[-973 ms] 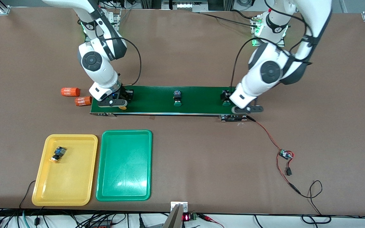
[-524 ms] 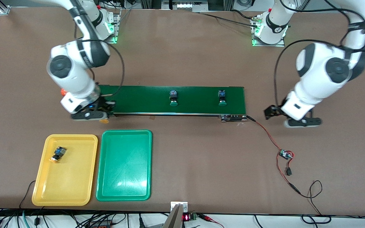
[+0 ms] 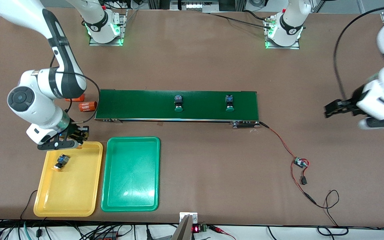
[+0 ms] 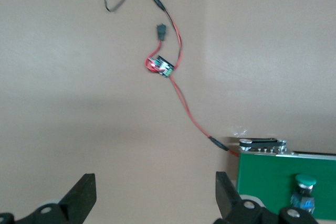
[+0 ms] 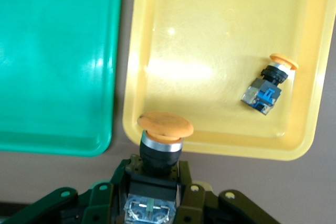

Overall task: Sort buttons by color to trays
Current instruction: 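Carry the yellow button into the yellow tray and open the right gripper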

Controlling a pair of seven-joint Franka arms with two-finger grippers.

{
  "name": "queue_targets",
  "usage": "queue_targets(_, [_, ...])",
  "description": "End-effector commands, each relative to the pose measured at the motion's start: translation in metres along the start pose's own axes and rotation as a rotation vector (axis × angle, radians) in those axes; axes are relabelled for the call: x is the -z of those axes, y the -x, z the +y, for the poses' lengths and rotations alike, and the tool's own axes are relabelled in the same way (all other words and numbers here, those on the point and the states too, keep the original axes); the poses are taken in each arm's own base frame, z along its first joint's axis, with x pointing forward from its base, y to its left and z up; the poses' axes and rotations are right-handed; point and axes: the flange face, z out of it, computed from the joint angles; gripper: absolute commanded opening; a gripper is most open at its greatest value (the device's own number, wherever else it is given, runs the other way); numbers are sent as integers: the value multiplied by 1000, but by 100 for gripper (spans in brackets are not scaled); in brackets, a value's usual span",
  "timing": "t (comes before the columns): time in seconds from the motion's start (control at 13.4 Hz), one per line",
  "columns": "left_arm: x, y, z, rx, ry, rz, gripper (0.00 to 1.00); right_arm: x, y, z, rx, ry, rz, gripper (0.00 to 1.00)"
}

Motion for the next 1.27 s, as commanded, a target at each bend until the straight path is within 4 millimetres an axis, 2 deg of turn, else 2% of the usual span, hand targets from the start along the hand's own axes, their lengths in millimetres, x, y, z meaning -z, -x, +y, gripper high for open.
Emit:
queue_targets(0.0, [13, 0, -35, -18, 2, -48, 100, -26, -21, 18, -12, 14, -11, 6])
queue_targets(0.22, [23, 10, -28, -16, 4, -61, 100, -61, -28, 50, -59, 46, -34, 6])
queue_targets(0.37, [30, 16, -9, -47, 6, -43, 100, -77, -31, 64, -68, 64, 16, 7])
queue_targets(0.52, [25, 24, -11, -43, -1, -1, 100, -93, -29, 67, -74, 64, 13, 12])
queue_targets(0.67, [24, 30, -11, -42, -1, 25, 100, -99, -29, 66, -82, 63, 13, 16])
queue_targets(0.82, [25, 28, -16, -45, 2, 19, 100, -103, -28, 65, -80, 63, 12, 42])
queue_targets(0.97, [20, 31, -14, -44, -5, -28, 100, -101, -29, 60, -67, 60, 20, 48])
queue_targets(1.05, [21, 30, -18, -35, 2, -23, 100, -100, -29, 60, -67, 60, 22, 60])
queue_targets(1.12, [26, 29, -20, -26, 4, -9, 100, -97, -30, 58, -63, 61, 25, 77])
queue_targets(1.2, [33, 28, -19, -19, 6, 5, 100, -94, -30, 58, -61, 60, 26, 87])
